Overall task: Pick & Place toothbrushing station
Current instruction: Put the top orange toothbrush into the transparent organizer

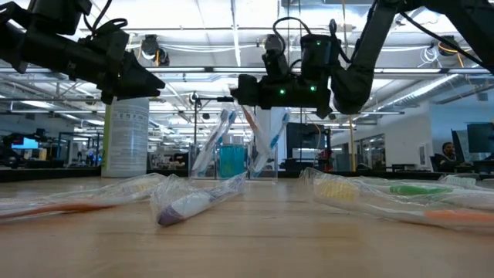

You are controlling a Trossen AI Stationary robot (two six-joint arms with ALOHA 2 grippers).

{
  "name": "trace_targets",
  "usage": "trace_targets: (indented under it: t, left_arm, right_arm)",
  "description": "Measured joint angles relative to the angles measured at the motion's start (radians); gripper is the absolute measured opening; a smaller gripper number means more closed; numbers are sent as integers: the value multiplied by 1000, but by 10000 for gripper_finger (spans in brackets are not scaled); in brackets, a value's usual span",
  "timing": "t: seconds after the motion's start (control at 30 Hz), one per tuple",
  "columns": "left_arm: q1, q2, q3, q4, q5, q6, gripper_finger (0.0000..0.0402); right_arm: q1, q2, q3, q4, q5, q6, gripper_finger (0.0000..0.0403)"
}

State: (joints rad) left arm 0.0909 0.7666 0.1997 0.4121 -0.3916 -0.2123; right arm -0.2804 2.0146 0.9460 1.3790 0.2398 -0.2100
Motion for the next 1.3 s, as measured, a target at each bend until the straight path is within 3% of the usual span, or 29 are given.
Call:
trace_targets:
  t: [0.23, 0.4, 0.7, 1.03, 1.3]
  left_arm:
    - [-1, 0, 0, -33, 2, -21, 179]
    - [-1, 0, 0, -49, 2, -33, 180]
    - [-1, 0, 0, -50, 2, -37, 179]
    - [-1, 0, 0, -50, 45, -41, 179]
    - [-1, 0, 0, -50, 52, -40, 179]
  right_arm:
    - [1, 0, -40, -7, 7, 15, 24]
    - [2, 0, -61, -5, 77, 16, 29]
    - [36, 0, -68, -36, 88, 15, 84]
    - [103, 0, -68, -30, 357, -20, 148]
    - [168, 0, -68, 17, 530, -183, 159]
